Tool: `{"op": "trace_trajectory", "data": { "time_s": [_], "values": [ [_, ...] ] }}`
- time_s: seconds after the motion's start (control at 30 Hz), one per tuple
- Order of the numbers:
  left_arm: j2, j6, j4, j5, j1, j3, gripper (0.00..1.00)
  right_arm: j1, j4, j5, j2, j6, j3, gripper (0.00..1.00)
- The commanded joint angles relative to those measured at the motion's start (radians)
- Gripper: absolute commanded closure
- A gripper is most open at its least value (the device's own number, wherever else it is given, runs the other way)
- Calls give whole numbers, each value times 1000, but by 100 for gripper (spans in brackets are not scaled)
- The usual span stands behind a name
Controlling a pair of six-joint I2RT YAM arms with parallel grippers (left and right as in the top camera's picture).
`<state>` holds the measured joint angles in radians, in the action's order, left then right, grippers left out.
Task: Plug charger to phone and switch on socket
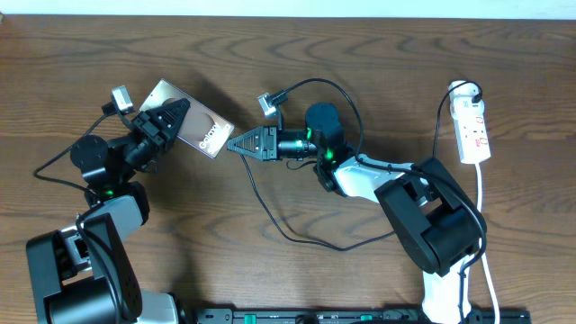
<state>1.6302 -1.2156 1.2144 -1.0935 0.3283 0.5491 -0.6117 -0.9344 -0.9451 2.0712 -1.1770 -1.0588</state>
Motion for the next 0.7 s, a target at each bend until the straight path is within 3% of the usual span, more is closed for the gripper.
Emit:
{"op": "trace_trajectory", "data": {
  "time_s": [0.0, 0.33, 0.67],
  "values": [
    [-13, -2, 6, -106, -19, -3, 93, -9, -12, 69, -4, 5, -26, 99],
    [-13, -17, 6, -106, 71, -3, 93, 9, 189, 55, -4, 103, -26, 99],
    [-13, -17, 6, -118, 119, -3, 92, 10, 116, -106, -4, 178, -26, 99]
  ]
}}
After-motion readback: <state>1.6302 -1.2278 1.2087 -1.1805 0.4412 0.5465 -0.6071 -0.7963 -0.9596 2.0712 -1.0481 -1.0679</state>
